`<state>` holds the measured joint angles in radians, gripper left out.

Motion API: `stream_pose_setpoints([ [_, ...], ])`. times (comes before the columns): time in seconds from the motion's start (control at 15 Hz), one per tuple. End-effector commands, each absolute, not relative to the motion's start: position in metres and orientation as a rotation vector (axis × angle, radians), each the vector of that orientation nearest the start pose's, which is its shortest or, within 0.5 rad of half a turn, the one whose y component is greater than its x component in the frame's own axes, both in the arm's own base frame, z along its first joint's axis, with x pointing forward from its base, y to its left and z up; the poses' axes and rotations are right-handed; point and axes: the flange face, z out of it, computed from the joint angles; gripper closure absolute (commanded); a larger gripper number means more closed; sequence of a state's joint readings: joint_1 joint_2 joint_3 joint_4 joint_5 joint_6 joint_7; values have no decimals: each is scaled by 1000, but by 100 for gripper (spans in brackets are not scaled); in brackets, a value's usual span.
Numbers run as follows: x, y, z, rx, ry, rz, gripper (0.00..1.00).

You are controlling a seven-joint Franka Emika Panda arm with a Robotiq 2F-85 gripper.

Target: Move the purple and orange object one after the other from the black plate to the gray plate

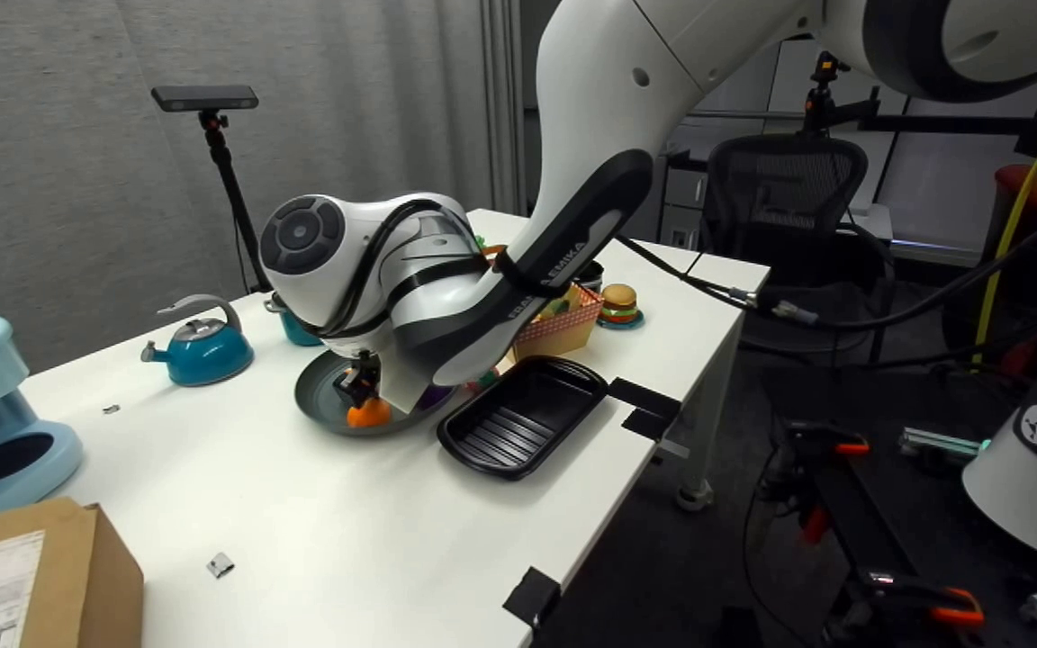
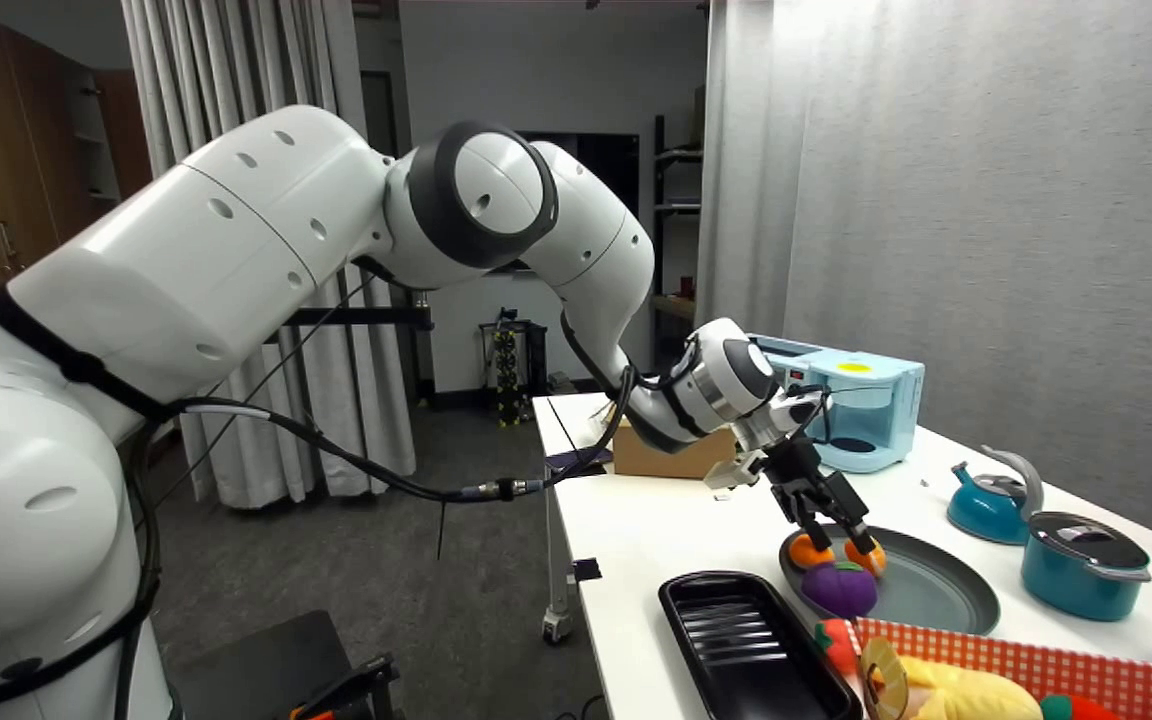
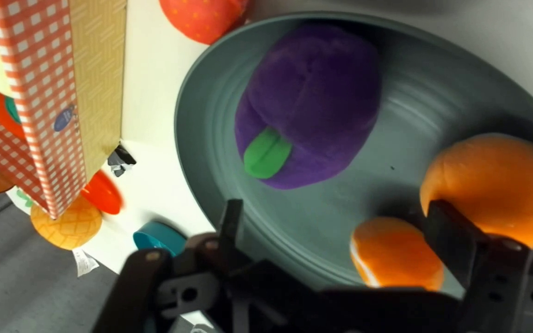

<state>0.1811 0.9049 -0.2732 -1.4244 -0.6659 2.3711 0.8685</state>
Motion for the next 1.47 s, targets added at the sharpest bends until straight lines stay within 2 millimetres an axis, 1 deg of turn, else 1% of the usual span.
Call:
stream_pose_setpoints([
  [0.0,736,-33,193,2443,-465,435,0],
  [0.27,731,-33,217,2426,-479,472,0],
  [0.4,725,-29,232,2419,-488,477,0],
  [0.6,706,-21,251,2426,-493,460,0],
  [0.8,671,-11,271,2458,-478,387,0],
  [0.93,643,-5,285,2484,-466,312,0],
  [1.27,565,9,317,2509,-459,148,0],
  [1.4,533,19,331,2562,-397,96,0],
])
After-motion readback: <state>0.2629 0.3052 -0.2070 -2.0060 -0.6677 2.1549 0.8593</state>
